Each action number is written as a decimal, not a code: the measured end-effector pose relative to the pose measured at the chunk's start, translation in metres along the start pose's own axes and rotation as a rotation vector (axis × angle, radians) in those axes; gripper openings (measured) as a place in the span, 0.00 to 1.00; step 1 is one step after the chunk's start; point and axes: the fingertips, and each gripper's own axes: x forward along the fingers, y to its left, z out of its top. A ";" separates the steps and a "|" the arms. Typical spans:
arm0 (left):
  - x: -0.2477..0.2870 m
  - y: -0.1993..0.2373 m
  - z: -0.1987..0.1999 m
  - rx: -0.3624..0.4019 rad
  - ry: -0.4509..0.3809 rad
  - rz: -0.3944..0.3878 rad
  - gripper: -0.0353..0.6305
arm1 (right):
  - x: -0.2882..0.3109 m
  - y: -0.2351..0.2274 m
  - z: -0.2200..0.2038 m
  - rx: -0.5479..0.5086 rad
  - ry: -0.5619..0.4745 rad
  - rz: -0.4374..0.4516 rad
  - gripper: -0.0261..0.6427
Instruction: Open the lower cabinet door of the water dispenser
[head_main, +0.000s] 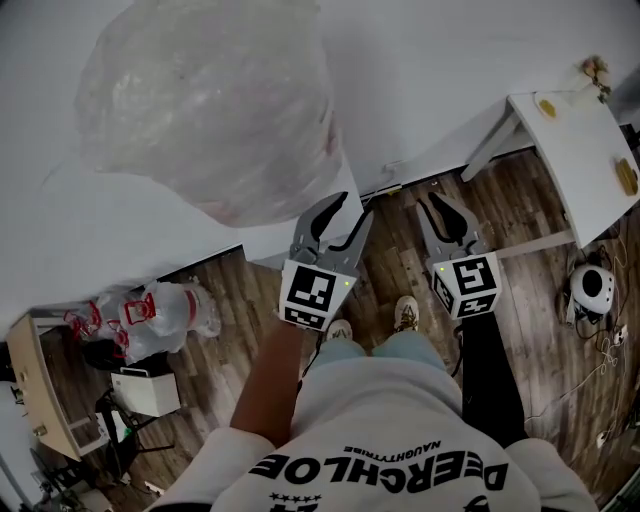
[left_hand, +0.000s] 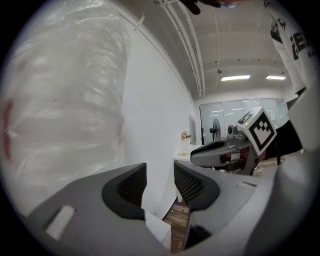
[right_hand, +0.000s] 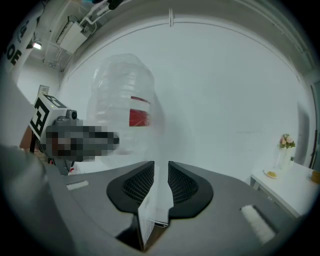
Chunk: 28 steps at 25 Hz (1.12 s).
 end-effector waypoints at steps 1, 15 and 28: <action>0.004 -0.001 0.000 -0.003 0.002 0.014 0.32 | 0.003 -0.005 -0.001 -0.003 0.004 0.017 0.14; 0.050 -0.033 -0.032 -0.068 0.075 0.151 0.32 | 0.038 -0.038 -0.062 -0.069 0.109 0.284 0.14; 0.051 -0.078 -0.095 -0.097 0.195 0.186 0.32 | 0.035 -0.023 -0.157 -0.064 0.252 0.448 0.14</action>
